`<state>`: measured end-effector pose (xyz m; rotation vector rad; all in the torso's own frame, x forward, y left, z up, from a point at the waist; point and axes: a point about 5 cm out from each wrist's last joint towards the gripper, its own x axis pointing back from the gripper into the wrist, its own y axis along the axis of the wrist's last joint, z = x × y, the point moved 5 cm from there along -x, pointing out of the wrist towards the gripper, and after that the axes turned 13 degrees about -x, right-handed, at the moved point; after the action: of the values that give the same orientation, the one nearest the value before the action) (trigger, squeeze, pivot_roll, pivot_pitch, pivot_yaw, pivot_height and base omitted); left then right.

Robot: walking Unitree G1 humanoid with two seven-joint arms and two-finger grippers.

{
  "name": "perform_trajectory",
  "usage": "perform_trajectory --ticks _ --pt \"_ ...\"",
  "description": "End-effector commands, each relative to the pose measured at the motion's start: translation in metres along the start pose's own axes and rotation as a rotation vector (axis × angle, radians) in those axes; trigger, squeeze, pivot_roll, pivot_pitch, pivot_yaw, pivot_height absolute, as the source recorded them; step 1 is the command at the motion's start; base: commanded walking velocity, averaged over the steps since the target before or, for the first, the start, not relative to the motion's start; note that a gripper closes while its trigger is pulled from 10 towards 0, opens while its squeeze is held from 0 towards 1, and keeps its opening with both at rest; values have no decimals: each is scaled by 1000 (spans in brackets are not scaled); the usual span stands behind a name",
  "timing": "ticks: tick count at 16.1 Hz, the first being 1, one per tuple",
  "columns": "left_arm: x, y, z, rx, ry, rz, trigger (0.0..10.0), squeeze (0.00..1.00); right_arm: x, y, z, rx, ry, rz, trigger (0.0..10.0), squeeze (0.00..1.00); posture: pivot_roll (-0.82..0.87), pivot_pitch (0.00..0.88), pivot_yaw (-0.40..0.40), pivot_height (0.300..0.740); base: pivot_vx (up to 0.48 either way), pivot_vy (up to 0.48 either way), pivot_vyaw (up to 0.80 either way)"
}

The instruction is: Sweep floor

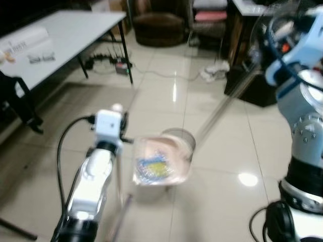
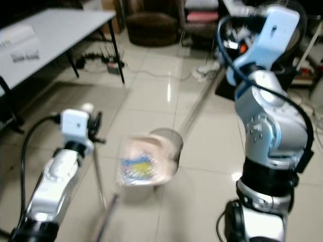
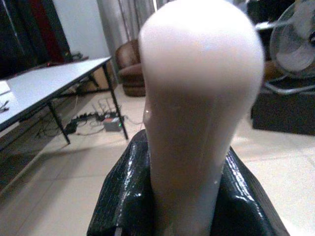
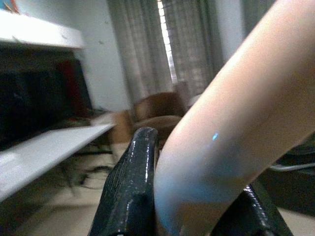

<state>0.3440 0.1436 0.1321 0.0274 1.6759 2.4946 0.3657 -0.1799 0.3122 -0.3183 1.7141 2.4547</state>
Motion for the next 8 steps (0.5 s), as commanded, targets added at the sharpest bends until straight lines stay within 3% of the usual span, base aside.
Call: perform_trajectory --ticks 1,3,8 --pt "-1 15 14 -37 40 -69 10000 0 1 6 14 4 35 -52 10000 0 -97 0 64 740 0 0 0" --pt "0 19 17 -11 51 -82 10000 0 1 6 10 -21 9 -62 10000 0 -92 0 63 740 122 0 0" --pt "3 18 18 -2 59 -77 10000 0 0 10 6 -38 1 -81 10000 0 -93 0 62 740 325 0 0"
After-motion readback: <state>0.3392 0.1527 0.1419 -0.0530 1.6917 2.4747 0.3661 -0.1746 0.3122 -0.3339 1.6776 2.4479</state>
